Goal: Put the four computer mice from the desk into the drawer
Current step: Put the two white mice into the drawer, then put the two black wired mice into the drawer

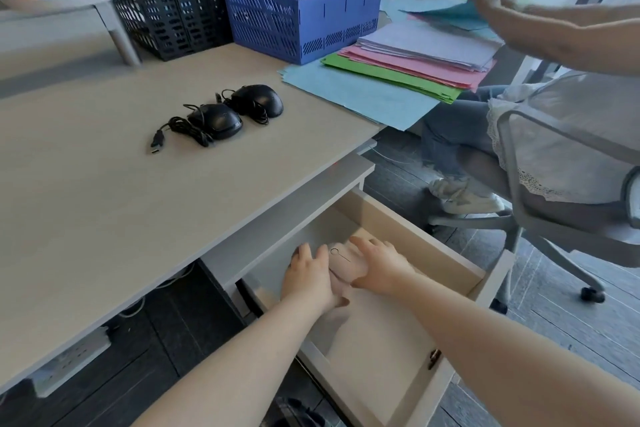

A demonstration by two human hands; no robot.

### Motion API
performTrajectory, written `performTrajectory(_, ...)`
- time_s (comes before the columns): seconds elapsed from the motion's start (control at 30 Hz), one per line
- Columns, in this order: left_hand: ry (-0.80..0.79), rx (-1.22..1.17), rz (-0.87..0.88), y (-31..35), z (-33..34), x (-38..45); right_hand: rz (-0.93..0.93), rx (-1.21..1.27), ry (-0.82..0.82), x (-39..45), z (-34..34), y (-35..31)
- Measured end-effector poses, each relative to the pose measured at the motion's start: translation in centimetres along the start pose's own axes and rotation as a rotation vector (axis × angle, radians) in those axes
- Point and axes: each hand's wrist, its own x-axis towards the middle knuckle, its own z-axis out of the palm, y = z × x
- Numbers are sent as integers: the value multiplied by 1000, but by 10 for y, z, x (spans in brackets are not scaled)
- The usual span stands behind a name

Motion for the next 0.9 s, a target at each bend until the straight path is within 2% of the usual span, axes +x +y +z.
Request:
performTrajectory(0.1,9,10,73,6,-23,-6,22,35,34,-8,-18,-3)
performTrajectory(0.2,83,40,134,14,-50,-14,14,102,138,-19,-40,-11)
performTrajectory(0.43,426,-110,252,16,-130,-40,-98,189,483,-44,-95,-61)
performTrajectory(0.53,617,-124,279,0,-153,-38,-195,198,574,-41,-114,-89)
performTrajectory(0.6,684,-68,252,-17,-165,-29,-256,167,583,-34,-124,-106)
performTrajectory(0.73,617,96,39,-55,-176,-2,-296,102,572,-7,-133,-137)
performTrajectory(0.8,607,106,-31,-72,-176,13,-285,96,539,10,-134,-151)
performTrajectory(0.9,606,47,-48,-86,-177,37,-274,111,476,38,-137,-167)
